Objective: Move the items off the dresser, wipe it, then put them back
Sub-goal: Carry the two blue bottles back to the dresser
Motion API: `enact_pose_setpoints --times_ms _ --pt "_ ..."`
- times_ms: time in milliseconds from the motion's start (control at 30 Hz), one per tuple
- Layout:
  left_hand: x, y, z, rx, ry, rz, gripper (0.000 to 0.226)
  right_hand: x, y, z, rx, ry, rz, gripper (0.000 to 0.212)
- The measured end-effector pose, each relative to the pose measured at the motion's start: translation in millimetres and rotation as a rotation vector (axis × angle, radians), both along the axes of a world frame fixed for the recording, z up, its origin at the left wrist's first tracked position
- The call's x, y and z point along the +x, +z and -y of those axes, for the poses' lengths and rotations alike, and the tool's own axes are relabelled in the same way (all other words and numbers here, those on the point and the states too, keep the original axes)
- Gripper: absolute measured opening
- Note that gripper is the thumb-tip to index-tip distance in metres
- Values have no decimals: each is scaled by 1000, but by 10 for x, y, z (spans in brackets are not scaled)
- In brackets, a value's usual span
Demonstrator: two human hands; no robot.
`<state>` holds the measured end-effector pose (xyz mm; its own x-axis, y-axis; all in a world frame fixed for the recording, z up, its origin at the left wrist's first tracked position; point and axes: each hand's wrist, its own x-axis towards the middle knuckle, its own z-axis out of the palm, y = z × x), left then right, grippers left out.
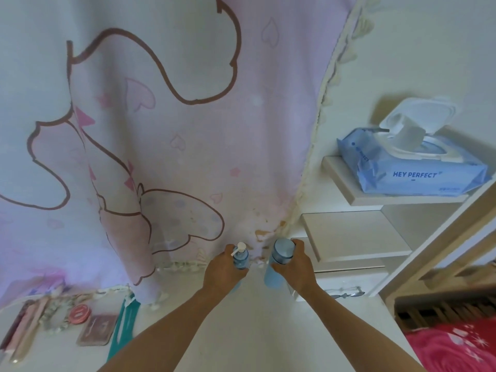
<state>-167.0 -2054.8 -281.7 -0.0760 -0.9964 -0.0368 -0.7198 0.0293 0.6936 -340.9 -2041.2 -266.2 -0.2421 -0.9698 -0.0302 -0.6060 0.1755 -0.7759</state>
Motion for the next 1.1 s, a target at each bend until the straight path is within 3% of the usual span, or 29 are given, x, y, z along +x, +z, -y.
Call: enact_pose_setpoints --times_ms 667,833,933,1100 --pt "-17 -217 112 25 54 -37 48 -18 -287 101 12 50 58 73" --pt "7 -213 113 50 36 -6 52 -2 -319 51 -15 63 27 92" --pt "44 -202 116 67 11 45 57 28 -339 16 -38 77 -64 95" --pt "162 -207 29 109 -1 181 70 100 -326 -97 -252 108 -470 90"
